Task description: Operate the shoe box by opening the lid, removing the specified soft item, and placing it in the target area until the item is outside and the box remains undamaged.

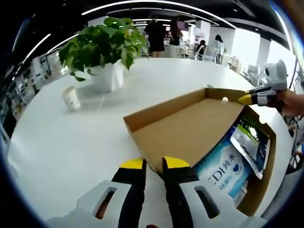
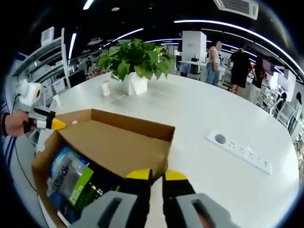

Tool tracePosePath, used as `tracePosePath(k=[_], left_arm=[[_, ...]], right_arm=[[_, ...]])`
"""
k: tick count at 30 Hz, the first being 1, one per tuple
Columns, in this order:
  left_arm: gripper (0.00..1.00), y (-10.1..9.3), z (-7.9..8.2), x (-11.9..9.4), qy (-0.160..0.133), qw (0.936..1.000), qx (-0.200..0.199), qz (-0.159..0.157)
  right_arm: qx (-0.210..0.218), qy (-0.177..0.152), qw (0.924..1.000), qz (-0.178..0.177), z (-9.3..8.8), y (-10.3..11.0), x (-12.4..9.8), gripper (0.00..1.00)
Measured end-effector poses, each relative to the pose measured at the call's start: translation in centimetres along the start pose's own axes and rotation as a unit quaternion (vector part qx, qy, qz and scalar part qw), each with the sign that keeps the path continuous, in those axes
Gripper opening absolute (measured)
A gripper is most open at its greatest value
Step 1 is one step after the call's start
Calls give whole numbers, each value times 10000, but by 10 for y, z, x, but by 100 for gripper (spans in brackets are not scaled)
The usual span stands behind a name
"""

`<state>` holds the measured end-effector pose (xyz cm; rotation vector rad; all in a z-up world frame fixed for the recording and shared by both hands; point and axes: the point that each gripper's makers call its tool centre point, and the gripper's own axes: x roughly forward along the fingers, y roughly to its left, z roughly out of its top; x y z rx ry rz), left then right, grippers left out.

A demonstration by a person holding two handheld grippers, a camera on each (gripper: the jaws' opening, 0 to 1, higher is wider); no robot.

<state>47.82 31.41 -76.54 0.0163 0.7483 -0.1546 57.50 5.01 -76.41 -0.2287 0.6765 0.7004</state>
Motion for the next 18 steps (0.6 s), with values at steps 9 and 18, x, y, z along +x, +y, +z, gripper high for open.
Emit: tracePosePath(k=[9,18], left_arm=[[13,-1,0,-1,12,10000,5,12],[12,-2,-1,-4,18,10000,-22,-15]], right_arm=[[-1,4,10000,3,0,0,-1,4],[-34,14,10000,3,-1,-1,-3,4]])
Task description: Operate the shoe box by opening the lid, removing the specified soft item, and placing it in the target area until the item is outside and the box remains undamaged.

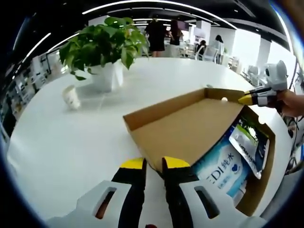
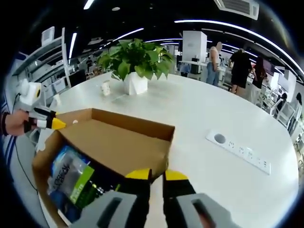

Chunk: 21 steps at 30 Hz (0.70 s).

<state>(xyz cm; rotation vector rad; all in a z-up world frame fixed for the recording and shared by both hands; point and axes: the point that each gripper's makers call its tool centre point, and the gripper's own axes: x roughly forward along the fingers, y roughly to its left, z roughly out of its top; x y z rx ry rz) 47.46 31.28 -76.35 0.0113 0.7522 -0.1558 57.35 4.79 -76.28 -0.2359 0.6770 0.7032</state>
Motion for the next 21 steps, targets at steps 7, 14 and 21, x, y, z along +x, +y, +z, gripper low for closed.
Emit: tracePosePath(k=[7,14,21], left_arm=[[12,0,-2,-4,-35,10000,-92,-13],[15,2,-4,-8,-38,9999,-127,-5],[19,3,-6,-15,-85,9999,-130,8]], right_arm=[[25,-2,10000,-6,-1,-1,-2,6],[76,-43,10000,22,-2,2,-7,9],[110,-71,9999,55,-4,3,-15,13]])
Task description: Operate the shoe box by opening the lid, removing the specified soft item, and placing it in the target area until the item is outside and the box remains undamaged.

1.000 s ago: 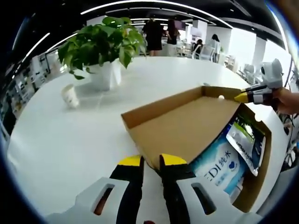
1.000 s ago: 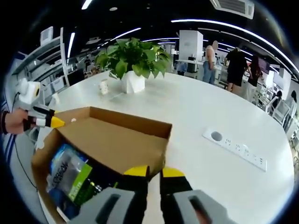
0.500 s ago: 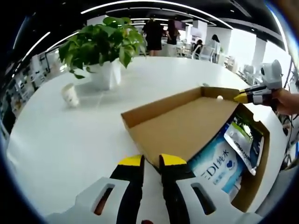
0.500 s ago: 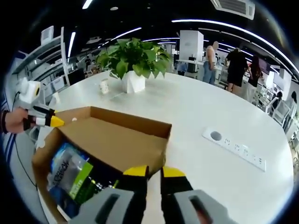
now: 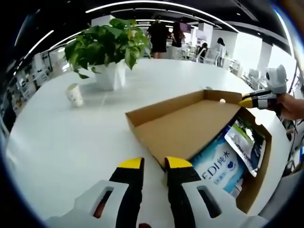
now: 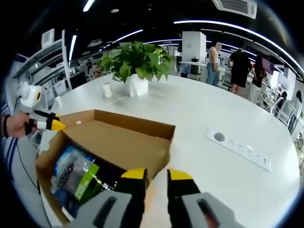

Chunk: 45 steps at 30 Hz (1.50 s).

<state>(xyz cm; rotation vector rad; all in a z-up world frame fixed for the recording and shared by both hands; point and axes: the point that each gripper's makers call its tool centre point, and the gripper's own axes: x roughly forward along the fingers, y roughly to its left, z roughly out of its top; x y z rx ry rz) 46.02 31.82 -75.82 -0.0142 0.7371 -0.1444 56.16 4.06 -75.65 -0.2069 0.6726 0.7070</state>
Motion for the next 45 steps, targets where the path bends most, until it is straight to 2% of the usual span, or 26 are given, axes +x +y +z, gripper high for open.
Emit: tracePosePath(k=[9,13,26,37,45], left_arm=[[26,4,-2,-14,-144,9999,-89,12],[29,1,5,-23,-363,9993,-108,-80],[33,-14,19,-44,-627,9974,209,-291],[33,-31,14,-56,-678,9962,324,-444],[34,-48,12,-54,-668,9951,383,-628]], right_arm=[[106,-166,9998,-11,1,-9,-18,23],[200,-302,9993,-20,4,-15,-29,27],[461,-669,9967,1,0,-31,-64,39],[525,-920,9943,78,-13,-26,-96,44],[518,-986,9937,149,-25,-13,-113,48]])
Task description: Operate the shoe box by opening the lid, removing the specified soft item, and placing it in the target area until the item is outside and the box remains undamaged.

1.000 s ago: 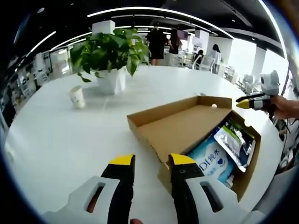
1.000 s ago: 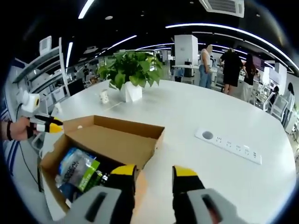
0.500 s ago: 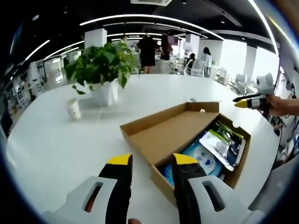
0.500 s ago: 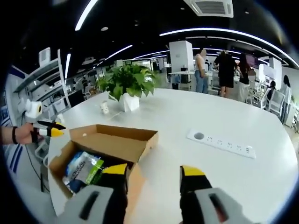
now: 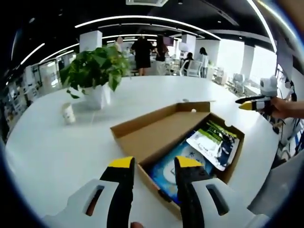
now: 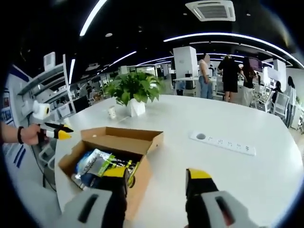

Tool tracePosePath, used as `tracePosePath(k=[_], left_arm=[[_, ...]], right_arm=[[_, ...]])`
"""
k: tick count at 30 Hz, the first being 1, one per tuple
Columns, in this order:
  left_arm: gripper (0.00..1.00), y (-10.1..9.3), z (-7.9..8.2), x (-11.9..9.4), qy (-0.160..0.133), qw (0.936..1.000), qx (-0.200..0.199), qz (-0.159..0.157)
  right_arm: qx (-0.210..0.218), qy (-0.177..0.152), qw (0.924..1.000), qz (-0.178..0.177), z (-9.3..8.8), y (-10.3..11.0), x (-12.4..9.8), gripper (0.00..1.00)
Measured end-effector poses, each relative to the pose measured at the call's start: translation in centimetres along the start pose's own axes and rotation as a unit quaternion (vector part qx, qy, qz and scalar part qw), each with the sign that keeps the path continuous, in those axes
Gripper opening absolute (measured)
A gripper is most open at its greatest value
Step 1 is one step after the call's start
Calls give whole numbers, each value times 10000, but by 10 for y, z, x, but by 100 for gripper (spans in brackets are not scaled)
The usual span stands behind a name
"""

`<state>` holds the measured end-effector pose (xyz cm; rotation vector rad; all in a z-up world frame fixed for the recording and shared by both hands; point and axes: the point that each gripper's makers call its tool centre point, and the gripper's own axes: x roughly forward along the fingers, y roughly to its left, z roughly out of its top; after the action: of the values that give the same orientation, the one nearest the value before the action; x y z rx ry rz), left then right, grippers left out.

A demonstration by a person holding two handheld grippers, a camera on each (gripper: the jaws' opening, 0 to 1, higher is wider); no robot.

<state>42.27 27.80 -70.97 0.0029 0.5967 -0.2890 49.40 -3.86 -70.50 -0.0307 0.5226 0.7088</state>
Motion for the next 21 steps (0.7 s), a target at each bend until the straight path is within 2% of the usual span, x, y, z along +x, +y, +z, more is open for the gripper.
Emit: tracePosePath(k=[16,21], left_arm=[[34,-56,-11,12,120,9979,61,-626],[34,-73,-14,14,198,9966,84,-795]], right_arm=[[-47,-1,9995,306,-23,36,-25,54],[-74,-36,9994,336,-23,42,-32,54]])
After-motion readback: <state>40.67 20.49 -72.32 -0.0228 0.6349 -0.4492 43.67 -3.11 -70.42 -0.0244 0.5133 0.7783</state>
